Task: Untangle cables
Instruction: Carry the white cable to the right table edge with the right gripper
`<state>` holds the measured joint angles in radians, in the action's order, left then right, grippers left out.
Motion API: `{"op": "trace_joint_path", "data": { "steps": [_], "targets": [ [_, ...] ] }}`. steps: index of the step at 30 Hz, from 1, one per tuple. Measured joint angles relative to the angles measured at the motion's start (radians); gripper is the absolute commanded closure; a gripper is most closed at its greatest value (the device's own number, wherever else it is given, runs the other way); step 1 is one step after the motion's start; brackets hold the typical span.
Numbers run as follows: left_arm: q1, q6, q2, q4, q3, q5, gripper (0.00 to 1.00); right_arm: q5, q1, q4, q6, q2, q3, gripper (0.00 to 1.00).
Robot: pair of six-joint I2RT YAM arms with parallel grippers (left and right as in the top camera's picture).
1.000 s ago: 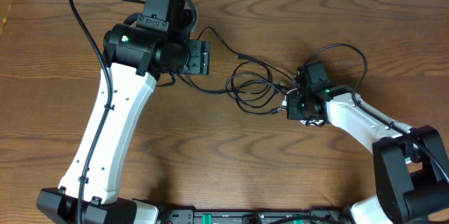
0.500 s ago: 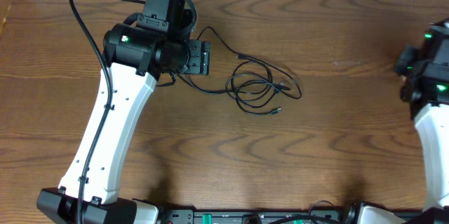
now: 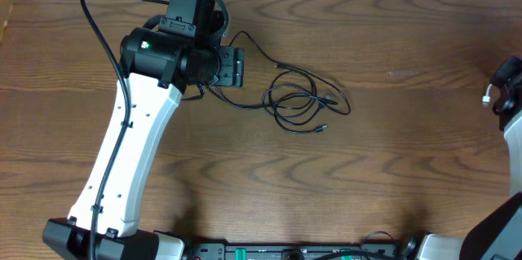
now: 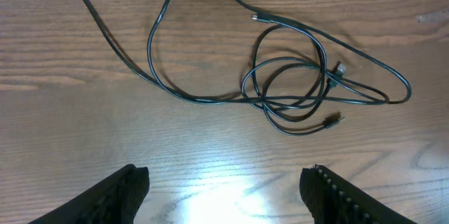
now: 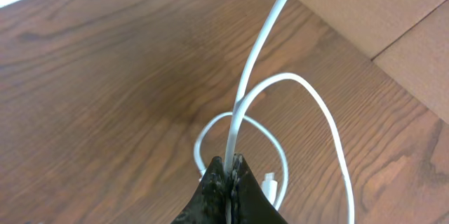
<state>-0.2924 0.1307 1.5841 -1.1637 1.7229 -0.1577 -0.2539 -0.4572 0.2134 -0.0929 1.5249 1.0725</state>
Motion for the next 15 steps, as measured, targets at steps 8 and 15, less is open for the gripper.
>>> {"op": "trace_joint_path", "data": {
  "steps": [8, 15],
  "targets": [
    [0.0, 0.0, 0.0, 0.0, 0.0, 0.0, 0.25, 0.063, -0.002, -0.008, 0.047, 0.071, 0.0, 0.49],
    [0.0, 0.0, 0.0, 0.0, 0.0, 0.0, 0.25, 0.347, 0.015, 0.079, 0.058, 0.092, 0.001, 0.32]
  ]
}}
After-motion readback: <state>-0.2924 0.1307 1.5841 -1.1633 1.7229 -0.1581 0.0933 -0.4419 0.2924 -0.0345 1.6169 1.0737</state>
